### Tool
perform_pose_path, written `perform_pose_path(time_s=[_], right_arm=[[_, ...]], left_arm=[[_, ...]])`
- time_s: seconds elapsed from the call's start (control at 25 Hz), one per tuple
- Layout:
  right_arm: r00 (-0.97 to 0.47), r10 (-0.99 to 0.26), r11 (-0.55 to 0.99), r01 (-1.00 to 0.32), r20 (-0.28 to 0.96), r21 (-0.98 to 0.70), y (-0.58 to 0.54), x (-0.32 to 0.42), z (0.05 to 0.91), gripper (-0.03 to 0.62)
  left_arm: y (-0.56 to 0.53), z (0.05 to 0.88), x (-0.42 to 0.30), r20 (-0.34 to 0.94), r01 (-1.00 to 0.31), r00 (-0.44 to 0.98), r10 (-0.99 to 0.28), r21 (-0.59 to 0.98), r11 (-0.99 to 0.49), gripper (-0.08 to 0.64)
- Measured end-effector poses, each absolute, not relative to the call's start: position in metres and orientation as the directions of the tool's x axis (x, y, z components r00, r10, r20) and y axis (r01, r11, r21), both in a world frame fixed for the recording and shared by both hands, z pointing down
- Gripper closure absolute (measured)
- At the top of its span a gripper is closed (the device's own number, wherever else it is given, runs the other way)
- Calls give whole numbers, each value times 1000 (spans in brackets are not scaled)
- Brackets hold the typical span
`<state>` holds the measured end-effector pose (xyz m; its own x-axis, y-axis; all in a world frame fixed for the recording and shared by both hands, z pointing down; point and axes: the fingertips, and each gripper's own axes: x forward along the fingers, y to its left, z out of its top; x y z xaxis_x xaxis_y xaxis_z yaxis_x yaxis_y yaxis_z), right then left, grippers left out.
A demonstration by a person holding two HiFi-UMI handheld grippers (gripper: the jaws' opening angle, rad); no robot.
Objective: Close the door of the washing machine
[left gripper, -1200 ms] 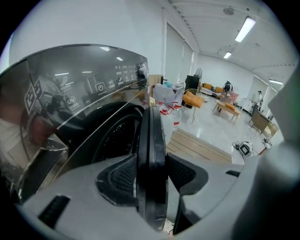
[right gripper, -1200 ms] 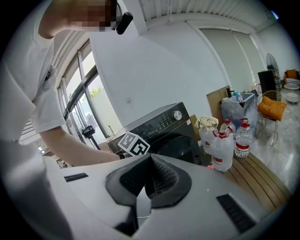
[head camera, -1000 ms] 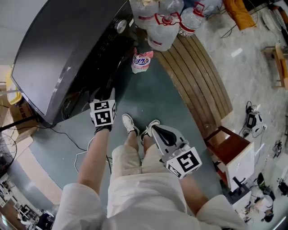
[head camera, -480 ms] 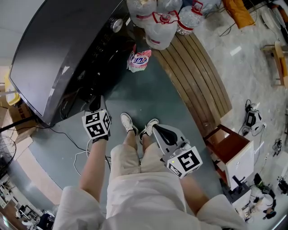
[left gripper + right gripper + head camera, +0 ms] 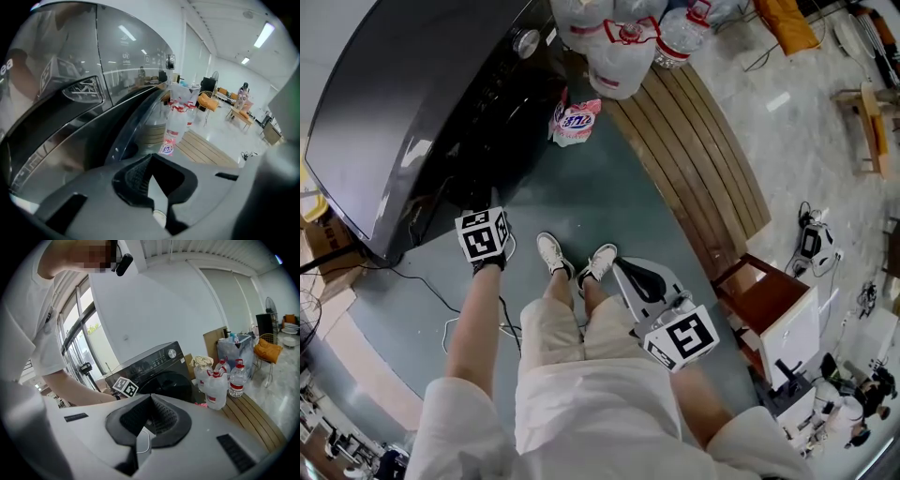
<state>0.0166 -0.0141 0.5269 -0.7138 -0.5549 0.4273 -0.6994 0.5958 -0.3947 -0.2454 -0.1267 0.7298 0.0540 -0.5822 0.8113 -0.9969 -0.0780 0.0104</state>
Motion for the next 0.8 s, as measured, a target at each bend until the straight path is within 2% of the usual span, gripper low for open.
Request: perform_pose_path(time_s=[0.4, 0.56, 0.8], right_arm=[[-694, -605, 595, -720, 390, -357, -18, 22, 488, 594], [-688, -631, 607, -725, 359, -323, -27, 22, 455, 594], [-690, -654, 635, -723, 310, -271, -32, 14, 412, 594]], left_arm=[[-111, 719, -260, 838, -997, -11, -546, -47, -53, 555], [-116, 689, -244, 823, -996, 26, -568, -26, -84, 555], [-121, 632, -213, 761, -977, 119, -638, -23, -210, 555]])
